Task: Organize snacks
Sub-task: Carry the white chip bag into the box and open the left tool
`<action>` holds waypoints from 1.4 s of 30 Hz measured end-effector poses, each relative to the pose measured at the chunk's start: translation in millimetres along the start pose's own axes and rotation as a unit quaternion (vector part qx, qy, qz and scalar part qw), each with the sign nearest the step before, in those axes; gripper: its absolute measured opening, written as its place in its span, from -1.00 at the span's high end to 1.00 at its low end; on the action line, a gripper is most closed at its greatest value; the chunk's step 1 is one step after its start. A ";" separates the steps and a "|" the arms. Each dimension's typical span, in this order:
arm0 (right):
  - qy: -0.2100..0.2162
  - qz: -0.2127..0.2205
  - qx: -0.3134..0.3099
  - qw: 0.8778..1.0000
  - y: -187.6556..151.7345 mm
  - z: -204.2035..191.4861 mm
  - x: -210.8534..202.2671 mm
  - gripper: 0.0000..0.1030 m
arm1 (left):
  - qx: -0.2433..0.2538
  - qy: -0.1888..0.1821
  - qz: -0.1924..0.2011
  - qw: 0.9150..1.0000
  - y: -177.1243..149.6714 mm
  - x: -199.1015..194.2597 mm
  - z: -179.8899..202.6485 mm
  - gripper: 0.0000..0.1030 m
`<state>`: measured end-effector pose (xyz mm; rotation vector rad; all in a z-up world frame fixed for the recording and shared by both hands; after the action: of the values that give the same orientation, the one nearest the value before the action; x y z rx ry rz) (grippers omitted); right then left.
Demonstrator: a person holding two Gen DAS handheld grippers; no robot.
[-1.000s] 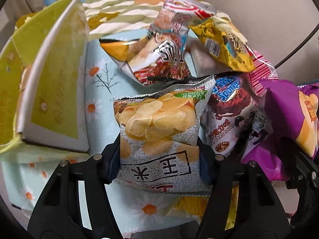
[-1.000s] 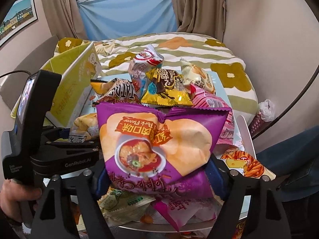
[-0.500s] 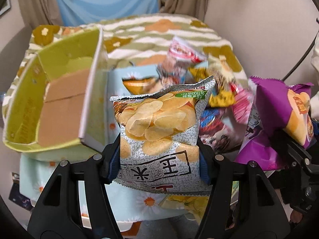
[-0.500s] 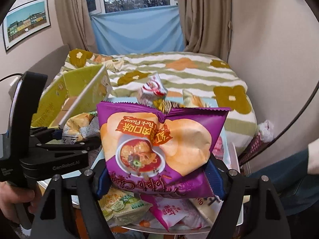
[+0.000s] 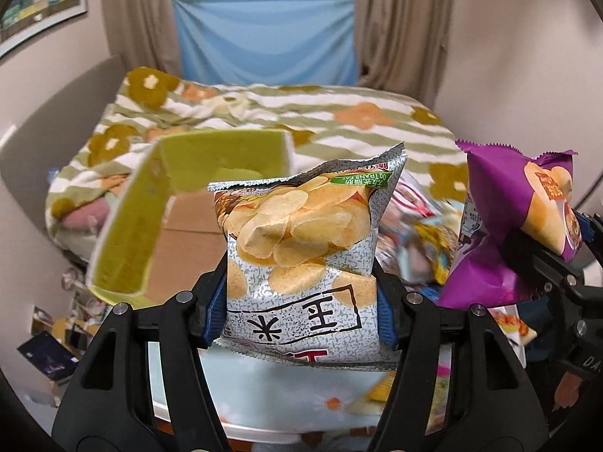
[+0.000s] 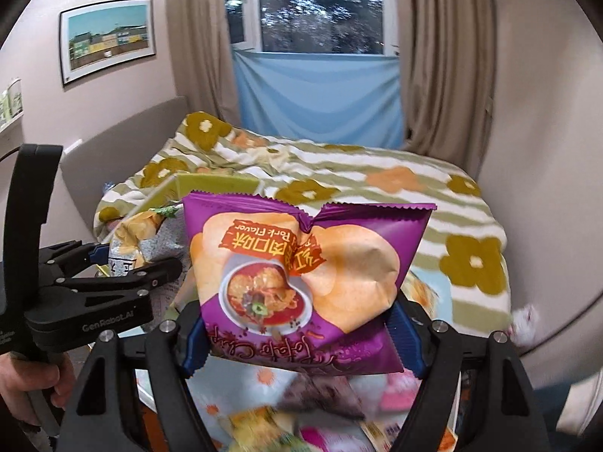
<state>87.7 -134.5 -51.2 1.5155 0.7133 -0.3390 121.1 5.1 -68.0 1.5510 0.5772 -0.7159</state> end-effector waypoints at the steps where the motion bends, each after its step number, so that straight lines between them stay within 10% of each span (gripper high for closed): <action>1: 0.005 -0.001 -0.002 1.000 6.1 -7.6 5.5 -0.45 | -0.004 0.005 0.002 1.000 3.4 1.1 -10.5 -0.17; 17: 0.006 -0.049 0.049 0.998 88.8 -123.8 152.1 -0.46 | 0.003 0.007 -0.034 0.999 74.8 115.1 -175.8 -0.18; 23: -0.028 -0.075 0.080 0.994 88.2 -121.9 190.6 -0.46 | 0.030 -0.018 -0.062 0.997 84.9 170.9 -181.7 -0.29; 25: -0.038 -0.081 0.087 0.992 87.0 -119.9 198.5 -0.46 | 0.033 -0.023 -0.069 0.997 84.9 181.4 -182.4 -1.00; 42: 0.016 -0.110 0.073 0.991 104.1 -125.6 231.0 -0.50 | 0.018 0.008 -0.083 0.996 60.0 156.2 -196.3 -1.00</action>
<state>300.0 45.9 -99.6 1.5859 0.9001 -0.5449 292.2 186.5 -134.3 1.5550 0.7159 -0.8444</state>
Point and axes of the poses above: each gripper's, at about its wrist camera, not at the fingertips, and x roughly the way its jaws point, z to its right, y to its top, the point moved 3 cm from there along x, roughly the way its jaws point, and after that the axes turned 5 degrees about x, right-handed, at the moved point
